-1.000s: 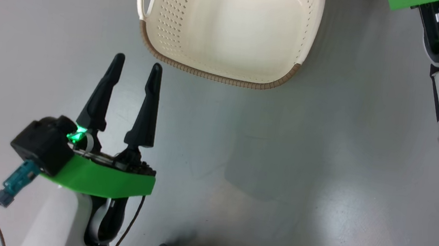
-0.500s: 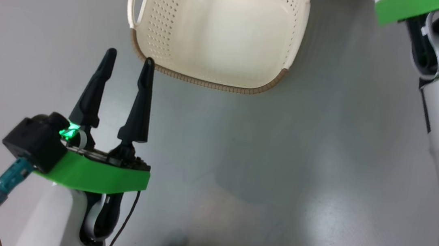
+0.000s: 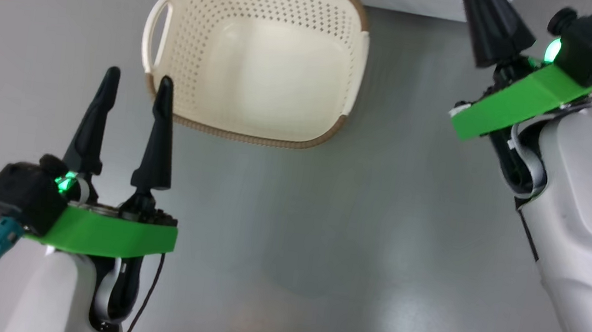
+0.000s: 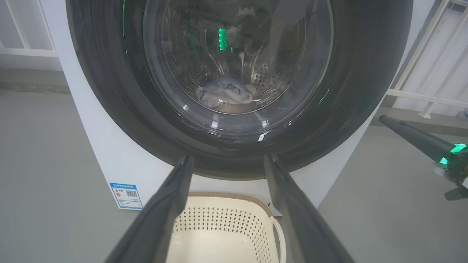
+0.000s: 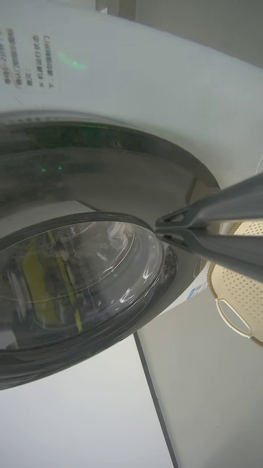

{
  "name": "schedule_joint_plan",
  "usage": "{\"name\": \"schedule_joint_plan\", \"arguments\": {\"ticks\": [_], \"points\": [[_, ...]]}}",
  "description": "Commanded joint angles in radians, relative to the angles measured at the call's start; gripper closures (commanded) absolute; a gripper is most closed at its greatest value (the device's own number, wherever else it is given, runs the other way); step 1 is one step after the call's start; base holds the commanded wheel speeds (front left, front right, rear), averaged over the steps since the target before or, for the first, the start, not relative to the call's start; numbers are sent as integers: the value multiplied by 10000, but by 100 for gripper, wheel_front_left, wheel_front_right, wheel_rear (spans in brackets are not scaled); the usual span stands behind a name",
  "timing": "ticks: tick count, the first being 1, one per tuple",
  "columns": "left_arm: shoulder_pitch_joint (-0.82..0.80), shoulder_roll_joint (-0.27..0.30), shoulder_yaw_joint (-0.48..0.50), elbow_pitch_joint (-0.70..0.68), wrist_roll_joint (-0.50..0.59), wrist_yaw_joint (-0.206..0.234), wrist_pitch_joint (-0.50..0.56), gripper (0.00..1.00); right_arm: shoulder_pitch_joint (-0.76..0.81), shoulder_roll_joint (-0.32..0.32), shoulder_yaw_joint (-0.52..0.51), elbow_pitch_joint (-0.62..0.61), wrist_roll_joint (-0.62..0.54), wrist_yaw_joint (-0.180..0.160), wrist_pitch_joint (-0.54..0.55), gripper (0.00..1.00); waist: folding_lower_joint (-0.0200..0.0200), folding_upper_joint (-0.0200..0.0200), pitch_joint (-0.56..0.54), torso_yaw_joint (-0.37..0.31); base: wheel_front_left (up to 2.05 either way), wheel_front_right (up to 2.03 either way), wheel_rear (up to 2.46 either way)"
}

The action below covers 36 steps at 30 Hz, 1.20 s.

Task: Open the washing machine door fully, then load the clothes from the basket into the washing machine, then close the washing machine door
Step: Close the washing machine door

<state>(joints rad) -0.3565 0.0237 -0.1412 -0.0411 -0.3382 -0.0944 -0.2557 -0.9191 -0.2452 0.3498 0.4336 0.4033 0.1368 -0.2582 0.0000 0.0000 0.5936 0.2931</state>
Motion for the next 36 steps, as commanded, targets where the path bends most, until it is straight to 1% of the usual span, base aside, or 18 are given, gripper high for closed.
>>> {"name": "schedule_joint_plan", "arguments": {"ticks": [1,7,13,19,25,36], "points": [[285,265,450,-159,165,-73,-61,0,410,197,181,-362,199,-61,-36,100,0,0,-484,-503,0,0,0],[579,265,838,-108,506,-157,-61,0,1219,177,192,-661,504,-61,-36,100,0,0,-1121,-1066,0,0,0],[952,265,1197,-53,771,-244,-61,0,2258,168,-29,-887,642,-61,-36,100,0,0,-1736,-1505,0,0,0],[1392,265,1469,-76,968,-293,-61,0,3101,195,-333,-1187,632,-61,-36,100,0,0,-2205,-1819,0,0,0],[1874,265,1865,-44,1142,-329,-61,0,3916,359,-672,-1463,665,-61,-36,100,0,0,-2669,-2185,0,0,0],[2551,265,2401,-47,1177,-343,-61,0,5028,635,-916,-1679,607,-61,-36,100,0,0,-3416,-2632,0,0,0]]}}
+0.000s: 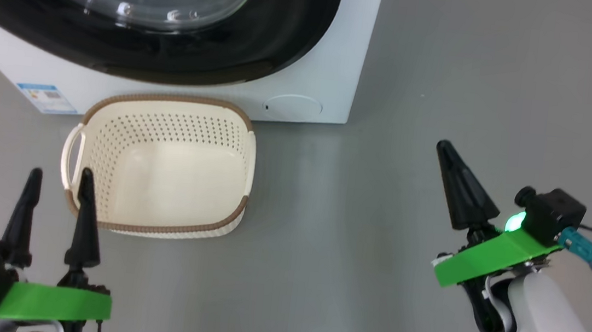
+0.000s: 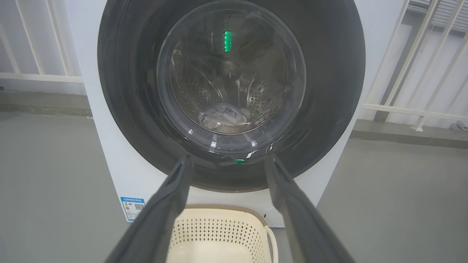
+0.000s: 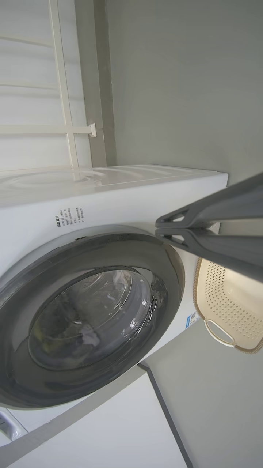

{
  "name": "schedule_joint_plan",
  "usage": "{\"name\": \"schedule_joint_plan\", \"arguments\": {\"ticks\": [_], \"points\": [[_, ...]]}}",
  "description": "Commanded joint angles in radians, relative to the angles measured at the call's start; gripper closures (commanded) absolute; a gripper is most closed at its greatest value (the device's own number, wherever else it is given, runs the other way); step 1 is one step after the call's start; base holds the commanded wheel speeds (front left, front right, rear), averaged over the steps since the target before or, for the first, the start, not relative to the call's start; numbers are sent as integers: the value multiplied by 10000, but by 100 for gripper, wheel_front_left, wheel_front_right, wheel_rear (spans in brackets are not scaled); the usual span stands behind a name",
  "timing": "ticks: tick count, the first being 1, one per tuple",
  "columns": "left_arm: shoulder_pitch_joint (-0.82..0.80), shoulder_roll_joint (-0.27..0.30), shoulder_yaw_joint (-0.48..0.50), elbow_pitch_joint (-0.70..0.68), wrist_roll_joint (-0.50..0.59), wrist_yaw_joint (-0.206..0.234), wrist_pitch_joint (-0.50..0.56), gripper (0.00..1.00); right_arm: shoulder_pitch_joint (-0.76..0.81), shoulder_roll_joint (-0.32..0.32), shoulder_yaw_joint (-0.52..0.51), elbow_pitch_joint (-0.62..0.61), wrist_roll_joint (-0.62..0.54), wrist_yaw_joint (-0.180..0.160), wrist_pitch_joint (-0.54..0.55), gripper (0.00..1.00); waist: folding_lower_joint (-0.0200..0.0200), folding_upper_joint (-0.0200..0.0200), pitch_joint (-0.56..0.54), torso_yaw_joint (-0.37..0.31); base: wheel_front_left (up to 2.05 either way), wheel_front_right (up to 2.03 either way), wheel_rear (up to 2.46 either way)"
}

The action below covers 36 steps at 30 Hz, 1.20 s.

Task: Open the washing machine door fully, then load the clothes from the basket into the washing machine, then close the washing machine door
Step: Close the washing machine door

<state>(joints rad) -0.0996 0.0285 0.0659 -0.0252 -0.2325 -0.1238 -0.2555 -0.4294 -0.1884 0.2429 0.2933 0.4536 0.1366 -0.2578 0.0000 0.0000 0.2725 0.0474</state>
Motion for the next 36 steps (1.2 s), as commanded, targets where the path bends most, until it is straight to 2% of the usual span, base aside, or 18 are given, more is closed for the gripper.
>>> {"name": "schedule_joint_plan", "arguments": {"ticks": [1,9,10,12,14,15,16,17,22,36], "points": [[58,217,401,-206,116,-32,-63,0,247,103,161,-294,90,-59,-40,100,0,0,-287,-215,0,0,0],[651,217,860,-195,238,20,-63,0,1089,309,114,-393,-62,-59,-40,100,0,0,-909,-502,0,0,0],[749,217,928,-179,255,98,-63,0,1212,325,94,-401,-81,-59,-40,97,0,0,-1028,-537,0,0,0],[984,217,1029,-144,287,250,-63,0,1442,343,66,-410,-128,-59,-40,71,0,0,-1247,-616,0,0,0],[1234,217,1116,-89,359,356,-63,0,1628,353,39,-428,-192,-59,-40,54,0,0,-1420,-700,0,0,0],[1353,217,1156,-84,373,418,-63,0,1711,361,26,-444,-232,-59,-40,27,0,0,-1502,-739,0,0,0],[1479,217,1194,-93,413,474,-63,0,1790,387,-11,-473,-252,-59,-40,6,0,0,-1570,-779,0,0,0],[1602,217,1227,-100,444,511,-63,0,1865,408,-62,-507,-275,-59,-40,0,0,0,-1627,-812,0,0,0],[2120,217,1441,-264,336,760,-63,0,2268,458,-419,-774,-528,-59,-40,0,0,0,-1827,-875,0,0,0],[2684,217,1499,-377,483,870,-63,0,3222,513,-1151,-1263,-1035,-59,-40,0,0,0,-2126,-813,0,0,0]]}}
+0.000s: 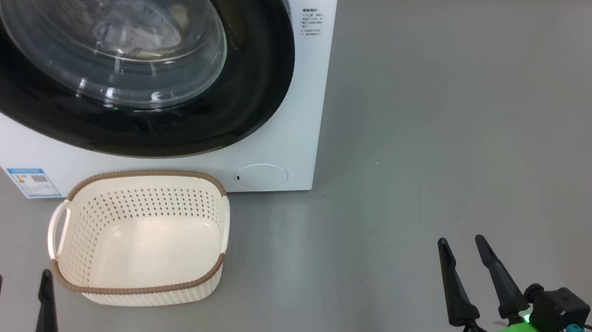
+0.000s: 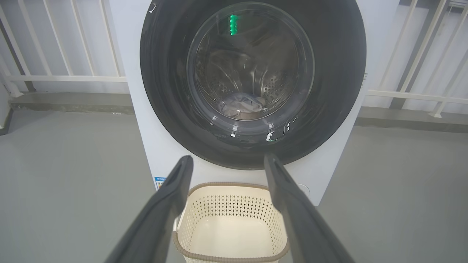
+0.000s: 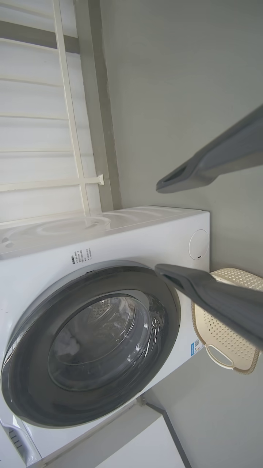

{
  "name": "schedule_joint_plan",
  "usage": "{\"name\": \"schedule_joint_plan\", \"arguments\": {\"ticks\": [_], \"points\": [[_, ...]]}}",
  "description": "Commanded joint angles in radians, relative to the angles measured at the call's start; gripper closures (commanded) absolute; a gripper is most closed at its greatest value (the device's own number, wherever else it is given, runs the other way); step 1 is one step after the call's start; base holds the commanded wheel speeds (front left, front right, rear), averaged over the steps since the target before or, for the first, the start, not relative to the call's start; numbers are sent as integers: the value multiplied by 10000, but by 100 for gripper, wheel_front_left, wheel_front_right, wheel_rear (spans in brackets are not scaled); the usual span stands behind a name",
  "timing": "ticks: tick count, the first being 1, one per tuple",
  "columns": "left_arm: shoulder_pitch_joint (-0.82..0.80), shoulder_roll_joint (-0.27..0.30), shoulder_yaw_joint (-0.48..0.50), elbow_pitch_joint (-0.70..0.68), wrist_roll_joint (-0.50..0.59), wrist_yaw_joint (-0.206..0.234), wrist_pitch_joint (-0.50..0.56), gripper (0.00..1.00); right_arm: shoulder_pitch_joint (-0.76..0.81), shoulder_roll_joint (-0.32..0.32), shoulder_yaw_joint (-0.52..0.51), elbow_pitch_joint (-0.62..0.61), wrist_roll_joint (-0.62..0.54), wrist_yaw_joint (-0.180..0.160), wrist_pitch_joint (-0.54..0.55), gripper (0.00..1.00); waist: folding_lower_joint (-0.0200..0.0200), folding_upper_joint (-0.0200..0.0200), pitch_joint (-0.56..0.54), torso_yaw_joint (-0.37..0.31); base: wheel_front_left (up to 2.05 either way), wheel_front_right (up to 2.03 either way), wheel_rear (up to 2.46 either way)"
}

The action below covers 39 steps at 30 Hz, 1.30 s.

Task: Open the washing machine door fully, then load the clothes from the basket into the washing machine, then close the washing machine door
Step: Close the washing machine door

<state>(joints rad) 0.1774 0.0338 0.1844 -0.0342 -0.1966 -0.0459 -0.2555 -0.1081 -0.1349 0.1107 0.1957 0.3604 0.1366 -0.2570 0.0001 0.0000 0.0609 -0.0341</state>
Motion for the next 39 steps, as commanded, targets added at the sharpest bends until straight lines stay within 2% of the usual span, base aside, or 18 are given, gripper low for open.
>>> {"name": "schedule_joint_plan", "arguments": {"ticks": [1,4,15,39], "points": [[-52,164,314,-307,124,99,-63,0,53,-16,149,-306,-122,-59,-48,0,-1,0,-32,4,0,0,0],[82,164,326,-310,105,103,-63,0,180,-65,111,-357,-250,-59,-48,0,-1,0,-138,3,0,0,0],[419,164,346,-345,237,-406,-63,0,420,-26,101,-350,-338,-59,-48,0,-1,0,-445,-53,0,0,0],[561,164,348,-384,200,-489,-63,0,601,18,-85,-382,-640,-59,-48,0,-1,0,-541,163,0,0,0]]}}
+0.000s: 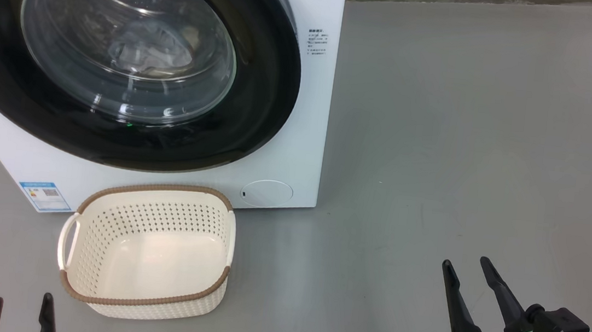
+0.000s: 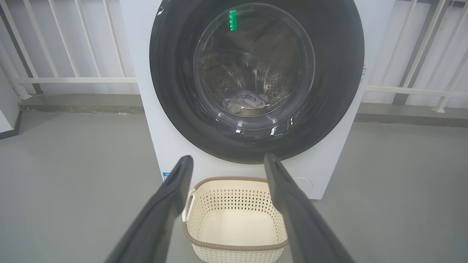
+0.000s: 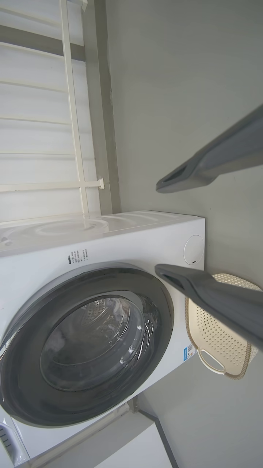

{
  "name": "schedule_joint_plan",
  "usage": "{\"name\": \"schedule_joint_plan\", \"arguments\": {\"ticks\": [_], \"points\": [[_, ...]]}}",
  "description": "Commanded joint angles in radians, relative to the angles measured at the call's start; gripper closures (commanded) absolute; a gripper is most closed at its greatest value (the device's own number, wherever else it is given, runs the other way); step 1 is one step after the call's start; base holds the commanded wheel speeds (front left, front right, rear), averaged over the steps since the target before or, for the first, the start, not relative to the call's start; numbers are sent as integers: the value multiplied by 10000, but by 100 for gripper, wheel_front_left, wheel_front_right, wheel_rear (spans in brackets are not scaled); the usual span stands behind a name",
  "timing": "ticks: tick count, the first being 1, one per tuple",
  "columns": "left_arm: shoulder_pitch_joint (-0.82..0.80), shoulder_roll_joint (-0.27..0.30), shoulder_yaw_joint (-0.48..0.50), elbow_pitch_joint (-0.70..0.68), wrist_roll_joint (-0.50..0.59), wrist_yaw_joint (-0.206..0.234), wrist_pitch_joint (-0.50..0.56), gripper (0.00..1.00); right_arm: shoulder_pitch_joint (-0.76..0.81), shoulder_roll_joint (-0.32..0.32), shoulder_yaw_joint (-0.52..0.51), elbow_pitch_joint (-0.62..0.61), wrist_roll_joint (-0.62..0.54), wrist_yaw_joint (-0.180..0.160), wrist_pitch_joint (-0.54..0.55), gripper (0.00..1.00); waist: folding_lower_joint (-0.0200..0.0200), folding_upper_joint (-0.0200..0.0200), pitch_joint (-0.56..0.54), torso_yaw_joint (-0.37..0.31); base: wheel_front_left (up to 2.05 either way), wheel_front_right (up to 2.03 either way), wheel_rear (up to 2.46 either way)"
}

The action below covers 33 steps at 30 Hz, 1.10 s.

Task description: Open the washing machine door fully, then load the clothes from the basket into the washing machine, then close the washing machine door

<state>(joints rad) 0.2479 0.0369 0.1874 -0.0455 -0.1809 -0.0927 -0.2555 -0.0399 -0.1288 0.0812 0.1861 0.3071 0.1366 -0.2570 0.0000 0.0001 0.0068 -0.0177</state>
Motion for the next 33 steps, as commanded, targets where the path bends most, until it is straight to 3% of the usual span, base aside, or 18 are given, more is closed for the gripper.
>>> {"name": "schedule_joint_plan", "arguments": {"ticks": [1,33], "points": [[-141,133,318,-276,38,-17,-63,0,-81,-35,212,-300,-121,-59,-48,0,0,-1,4,-4,0,0,0],[-247,133,340,-226,-11,-70,-63,0,-64,102,98,-299,-143,-59,-48,0,0,-1,33,167,0,0,0]]}}
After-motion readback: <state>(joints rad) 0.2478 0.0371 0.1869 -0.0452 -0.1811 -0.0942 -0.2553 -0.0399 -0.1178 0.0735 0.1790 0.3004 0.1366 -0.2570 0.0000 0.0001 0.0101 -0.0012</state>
